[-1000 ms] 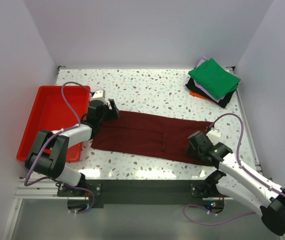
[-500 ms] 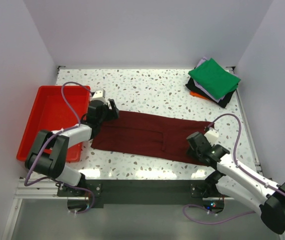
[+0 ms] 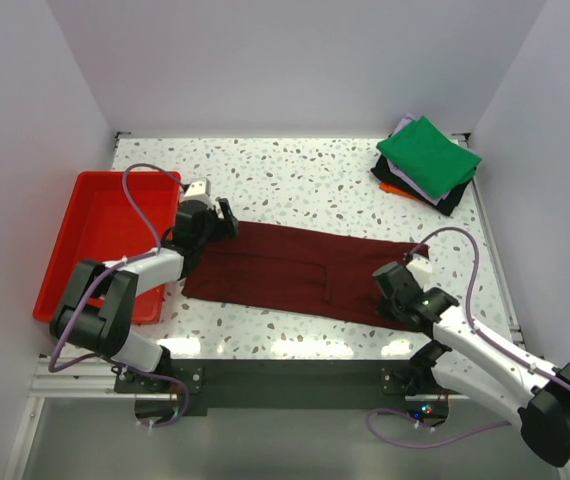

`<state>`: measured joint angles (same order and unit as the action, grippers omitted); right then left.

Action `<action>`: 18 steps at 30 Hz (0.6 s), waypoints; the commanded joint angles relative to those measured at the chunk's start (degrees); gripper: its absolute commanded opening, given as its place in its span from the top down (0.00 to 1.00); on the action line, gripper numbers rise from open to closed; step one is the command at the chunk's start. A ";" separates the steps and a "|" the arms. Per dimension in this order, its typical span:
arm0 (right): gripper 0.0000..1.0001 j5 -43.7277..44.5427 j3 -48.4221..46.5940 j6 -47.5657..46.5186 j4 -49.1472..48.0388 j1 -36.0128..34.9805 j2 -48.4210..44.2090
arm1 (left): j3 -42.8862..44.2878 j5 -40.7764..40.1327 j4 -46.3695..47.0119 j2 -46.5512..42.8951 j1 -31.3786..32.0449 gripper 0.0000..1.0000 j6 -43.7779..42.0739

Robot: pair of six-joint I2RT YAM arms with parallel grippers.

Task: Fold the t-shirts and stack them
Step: Fold the tshirt

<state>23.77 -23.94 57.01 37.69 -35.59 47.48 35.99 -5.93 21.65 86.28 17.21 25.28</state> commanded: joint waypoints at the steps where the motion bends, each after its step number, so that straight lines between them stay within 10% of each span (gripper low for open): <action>1: 0.97 -4.60 -4.52 -2.25 -0.52 0.26 2.61 | -0.04 0.22 1.99 0.12 -0.69 0.19 -1.37; 18: 1.00 -8.21 -12.00 -4.54 10.37 0.17 3.67 | 0.05 0.84 1.99 0.47 -0.78 0.18 -1.37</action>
<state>15.64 -33.19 52.86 43.53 -35.55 52.82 35.99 -5.69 21.65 86.41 16.91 25.28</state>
